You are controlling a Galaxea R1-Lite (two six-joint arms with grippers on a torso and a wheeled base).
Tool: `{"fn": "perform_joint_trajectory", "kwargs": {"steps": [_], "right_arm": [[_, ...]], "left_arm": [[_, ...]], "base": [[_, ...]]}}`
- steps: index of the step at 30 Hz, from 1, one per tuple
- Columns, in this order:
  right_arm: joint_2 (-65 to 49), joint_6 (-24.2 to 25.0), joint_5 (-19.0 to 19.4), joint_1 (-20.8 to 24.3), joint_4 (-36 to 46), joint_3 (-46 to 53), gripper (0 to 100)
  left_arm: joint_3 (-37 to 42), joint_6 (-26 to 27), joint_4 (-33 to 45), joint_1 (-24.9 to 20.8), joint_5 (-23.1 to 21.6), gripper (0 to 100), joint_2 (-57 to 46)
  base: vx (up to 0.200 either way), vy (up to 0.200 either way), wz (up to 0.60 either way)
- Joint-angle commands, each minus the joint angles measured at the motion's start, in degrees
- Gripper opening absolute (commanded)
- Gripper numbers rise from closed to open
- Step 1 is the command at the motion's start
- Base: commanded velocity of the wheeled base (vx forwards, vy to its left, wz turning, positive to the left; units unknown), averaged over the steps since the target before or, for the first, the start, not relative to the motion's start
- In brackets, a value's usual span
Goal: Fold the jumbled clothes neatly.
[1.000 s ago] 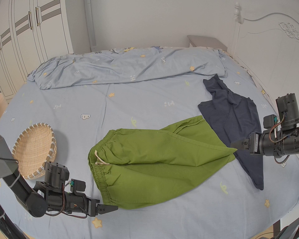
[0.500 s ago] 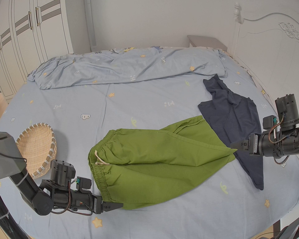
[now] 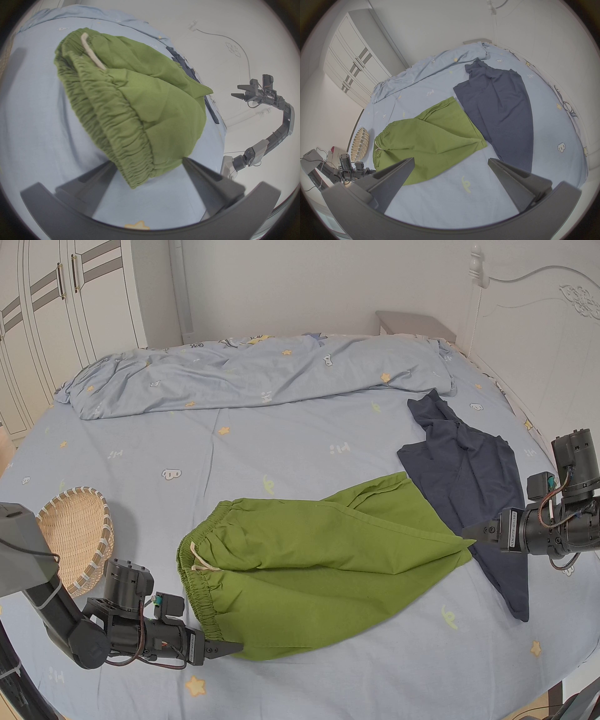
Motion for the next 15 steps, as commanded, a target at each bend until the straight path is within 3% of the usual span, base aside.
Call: {"fn": "perform_joint_trajectory", "kwargs": {"steps": [1, 10, 15], "right_arm": [[0.3, 0.0, 0.0, 0.0, 0.0, 0.1, 100], [0.3, 0.0, -0.2, -0.1, 0.0, 0.1, 100], [0.3, 0.0, -0.2, -0.1, 0.1, 0.0, 100]], "left_arm": [[1.2, 0.0, 0.0, 0.1, 0.0, 0, -3.1], [3.2, -0.1, 0.0, 1.2, 0.0, 0, -5.0], [5.5, 0.4, 0.0, 5.7, -0.3, 0, -8.6]], "base": [[0.000, 0.000, 0.00], [0.000, 0.000, 0.00], [0.000, 0.000, 0.00]]}}
